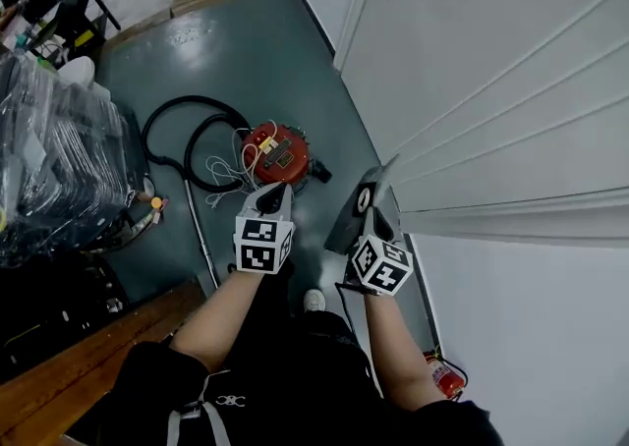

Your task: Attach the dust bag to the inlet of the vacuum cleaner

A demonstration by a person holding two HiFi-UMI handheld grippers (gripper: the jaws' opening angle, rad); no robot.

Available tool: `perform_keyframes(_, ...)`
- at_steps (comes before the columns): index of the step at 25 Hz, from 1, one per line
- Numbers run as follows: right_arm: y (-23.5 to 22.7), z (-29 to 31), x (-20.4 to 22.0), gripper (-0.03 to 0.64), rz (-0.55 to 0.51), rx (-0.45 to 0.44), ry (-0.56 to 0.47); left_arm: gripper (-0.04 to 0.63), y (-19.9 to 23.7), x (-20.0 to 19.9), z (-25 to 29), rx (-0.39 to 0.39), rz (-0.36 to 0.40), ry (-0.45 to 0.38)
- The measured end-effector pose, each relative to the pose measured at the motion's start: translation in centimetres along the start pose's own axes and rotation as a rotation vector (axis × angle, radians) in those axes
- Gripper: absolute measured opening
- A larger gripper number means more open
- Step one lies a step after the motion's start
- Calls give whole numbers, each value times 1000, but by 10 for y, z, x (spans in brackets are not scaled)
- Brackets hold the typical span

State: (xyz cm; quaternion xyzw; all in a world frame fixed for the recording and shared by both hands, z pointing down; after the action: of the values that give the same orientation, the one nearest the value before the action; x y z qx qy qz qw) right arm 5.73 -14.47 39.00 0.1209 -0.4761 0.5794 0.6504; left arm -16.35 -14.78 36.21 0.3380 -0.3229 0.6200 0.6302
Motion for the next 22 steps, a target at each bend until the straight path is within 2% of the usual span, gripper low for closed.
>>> perform_keyframes(4, -15, 48, 12, 12, 1, 10, -15, -2, 16, 18, 69, 18, 39, 38)
perform_keyframes(12, -74, 157, 70, 11, 47, 33, -17, -1, 31, 94, 211, 25, 97, 134)
perform_keyframes(18, -111, 211, 120, 12, 60, 56, 27, 0, 42, 142, 275, 15, 135, 178)
perform_keyframes(22, -127, 234, 147, 12, 64, 62, 63, 17, 55, 167, 310, 3, 216, 230)
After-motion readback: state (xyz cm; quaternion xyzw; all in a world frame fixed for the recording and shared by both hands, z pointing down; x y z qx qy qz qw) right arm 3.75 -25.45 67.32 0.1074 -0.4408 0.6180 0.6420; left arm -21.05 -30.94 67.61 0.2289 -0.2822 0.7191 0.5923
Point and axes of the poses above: the fingertips, and each gripper's own axes: z forward along the fingers, y to its left, x out of its underside, the point moved 4 cm from there along -z, backward along the fingers, and after that the axes turned 15 degrees about -x, right-handed, at the moved point
